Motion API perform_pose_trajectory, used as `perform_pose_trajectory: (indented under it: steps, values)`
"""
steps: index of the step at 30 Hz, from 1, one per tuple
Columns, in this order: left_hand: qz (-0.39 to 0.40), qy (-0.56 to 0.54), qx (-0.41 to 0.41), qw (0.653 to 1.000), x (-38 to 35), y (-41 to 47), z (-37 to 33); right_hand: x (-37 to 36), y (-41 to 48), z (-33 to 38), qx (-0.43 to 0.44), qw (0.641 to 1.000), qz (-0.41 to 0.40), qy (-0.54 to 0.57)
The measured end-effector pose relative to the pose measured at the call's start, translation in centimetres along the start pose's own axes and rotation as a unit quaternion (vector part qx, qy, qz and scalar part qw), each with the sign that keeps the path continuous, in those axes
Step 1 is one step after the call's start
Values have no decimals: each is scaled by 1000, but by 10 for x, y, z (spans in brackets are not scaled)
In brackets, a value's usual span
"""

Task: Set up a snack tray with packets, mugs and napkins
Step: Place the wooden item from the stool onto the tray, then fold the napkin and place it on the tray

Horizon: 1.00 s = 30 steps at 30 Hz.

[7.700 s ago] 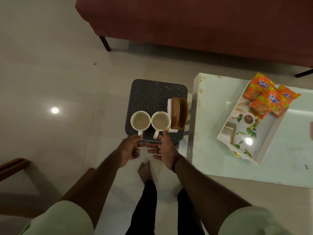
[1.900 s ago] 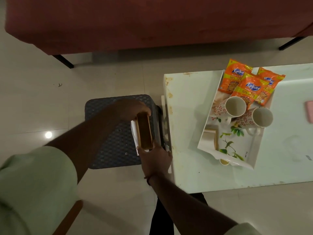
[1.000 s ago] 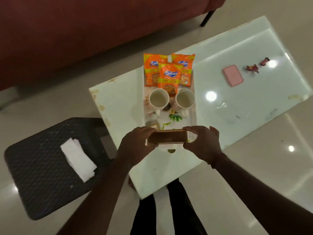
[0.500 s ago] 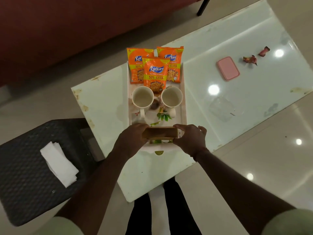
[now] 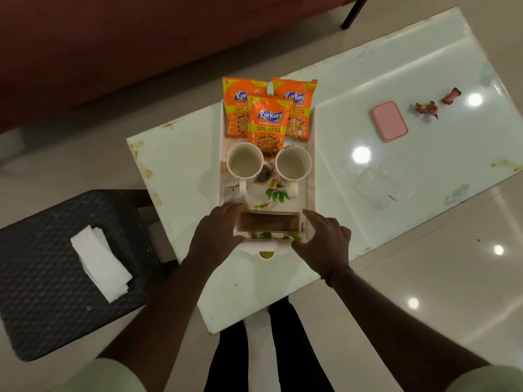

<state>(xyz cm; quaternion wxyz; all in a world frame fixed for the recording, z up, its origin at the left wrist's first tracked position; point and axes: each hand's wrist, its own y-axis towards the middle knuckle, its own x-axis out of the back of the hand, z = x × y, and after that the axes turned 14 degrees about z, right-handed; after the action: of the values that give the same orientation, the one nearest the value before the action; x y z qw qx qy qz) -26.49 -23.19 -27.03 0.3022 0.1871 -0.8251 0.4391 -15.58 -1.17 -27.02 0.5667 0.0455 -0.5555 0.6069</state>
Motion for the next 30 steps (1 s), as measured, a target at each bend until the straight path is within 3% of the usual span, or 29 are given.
perform_pose_trajectory:
  steps: [5, 10, 17, 22, 26, 30]
  values:
    - [-94, -26, -24, 995, 6, -37, 13, -19, -43, 23, 45, 990, -131, 24]
    - [-171, -29, -28, 984, 23, -80, 52, -52, -58, 79, 130, 977, -162, 41]
    - [-188, -57, 108, 975, 55, -145, 157, -109, -70, 182, 225, 971, -78, 31]
    - [-175, -156, 247, 940, 55, -168, 217, -157, -77, 241, 242, 970, -5, 19]
    - [-174, -278, 293, 898, 42, -164, 239, -190, -77, 264, 231, 972, 49, 14]
    - [-174, -330, 307, 875, 31, -150, 246, -214, -72, 274, 236, 968, 83, -19]
